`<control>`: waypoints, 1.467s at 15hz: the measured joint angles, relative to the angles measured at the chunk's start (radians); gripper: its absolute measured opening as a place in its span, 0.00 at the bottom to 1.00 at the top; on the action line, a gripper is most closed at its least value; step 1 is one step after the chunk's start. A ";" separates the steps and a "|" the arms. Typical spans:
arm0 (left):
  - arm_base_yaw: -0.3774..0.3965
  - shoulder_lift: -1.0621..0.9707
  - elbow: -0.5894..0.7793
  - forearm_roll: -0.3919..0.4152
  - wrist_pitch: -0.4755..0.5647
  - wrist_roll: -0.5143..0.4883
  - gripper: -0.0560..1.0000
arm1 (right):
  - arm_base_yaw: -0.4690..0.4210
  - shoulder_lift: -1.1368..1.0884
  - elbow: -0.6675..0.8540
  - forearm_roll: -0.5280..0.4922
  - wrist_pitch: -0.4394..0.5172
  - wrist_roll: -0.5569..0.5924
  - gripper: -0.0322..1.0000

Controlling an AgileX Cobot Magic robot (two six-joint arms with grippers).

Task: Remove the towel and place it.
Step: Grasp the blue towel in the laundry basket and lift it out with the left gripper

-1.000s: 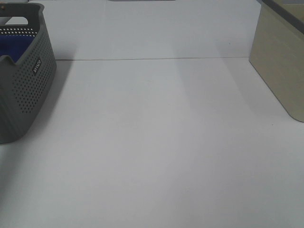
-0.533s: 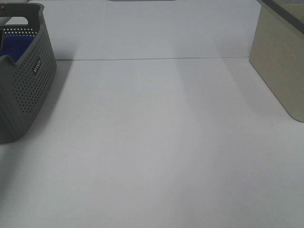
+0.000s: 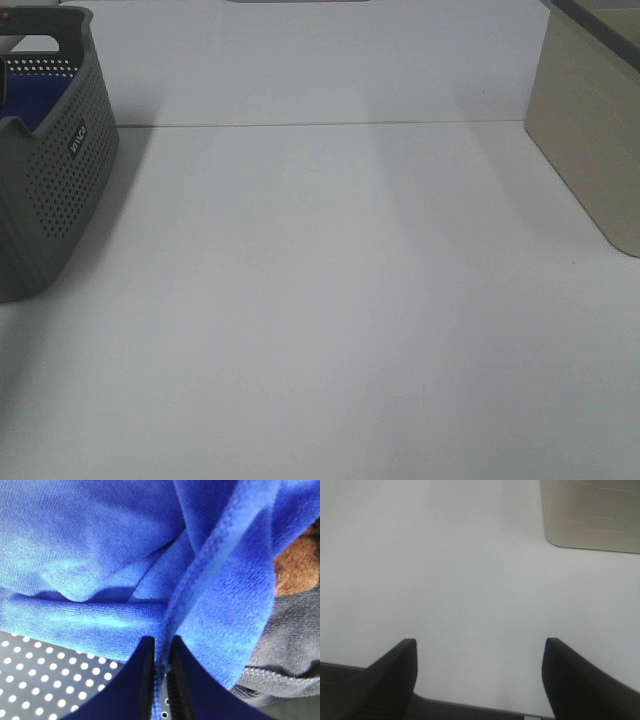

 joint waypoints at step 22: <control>-0.164 -0.456 -0.111 0.124 -0.031 -0.153 0.05 | 0.000 0.000 0.000 0.002 0.000 0.000 0.70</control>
